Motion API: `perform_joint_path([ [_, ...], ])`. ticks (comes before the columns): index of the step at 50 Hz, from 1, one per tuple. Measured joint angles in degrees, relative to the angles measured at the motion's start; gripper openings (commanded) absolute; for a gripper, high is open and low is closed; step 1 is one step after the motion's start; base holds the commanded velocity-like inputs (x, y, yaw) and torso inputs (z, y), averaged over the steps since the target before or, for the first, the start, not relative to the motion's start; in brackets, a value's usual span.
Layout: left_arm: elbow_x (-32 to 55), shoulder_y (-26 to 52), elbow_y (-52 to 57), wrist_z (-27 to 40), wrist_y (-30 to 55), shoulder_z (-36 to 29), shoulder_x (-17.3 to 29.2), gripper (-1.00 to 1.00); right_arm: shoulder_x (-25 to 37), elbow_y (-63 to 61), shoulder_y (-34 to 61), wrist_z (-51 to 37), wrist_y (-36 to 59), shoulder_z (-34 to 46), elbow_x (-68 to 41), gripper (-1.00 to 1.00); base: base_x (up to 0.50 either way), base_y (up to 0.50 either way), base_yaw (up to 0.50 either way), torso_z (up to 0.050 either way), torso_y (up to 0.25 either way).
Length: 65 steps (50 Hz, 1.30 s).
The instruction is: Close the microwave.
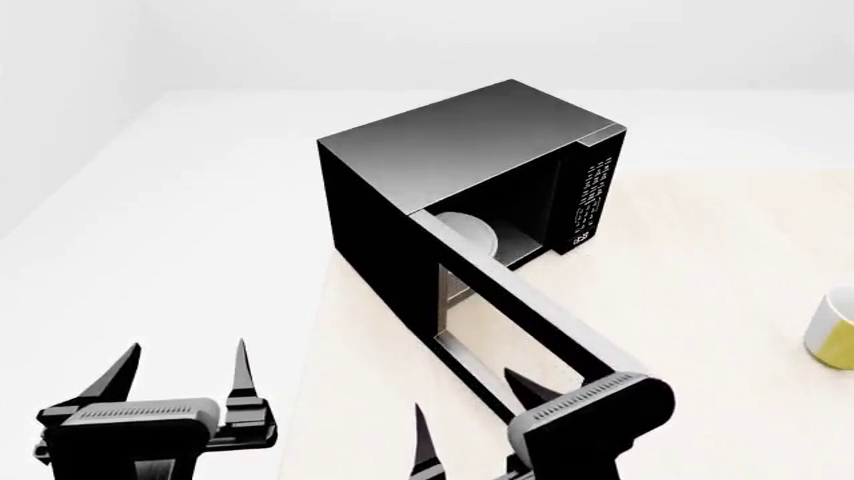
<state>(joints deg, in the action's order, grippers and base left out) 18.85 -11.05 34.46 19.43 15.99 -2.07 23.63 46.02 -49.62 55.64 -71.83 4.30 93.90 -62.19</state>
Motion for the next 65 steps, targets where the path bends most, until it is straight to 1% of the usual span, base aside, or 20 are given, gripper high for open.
perform_joint_path([
  [65, 0.7, -0.2, 0.2, 0.6, -0.4, -0.6, 0.8, 1.00, 1.9, 3.6, -2.2, -0.7, -1.1, -1.3, -2.8, 1.00, 0.00, 0.00, 0.00, 0.000, 0.000],
])
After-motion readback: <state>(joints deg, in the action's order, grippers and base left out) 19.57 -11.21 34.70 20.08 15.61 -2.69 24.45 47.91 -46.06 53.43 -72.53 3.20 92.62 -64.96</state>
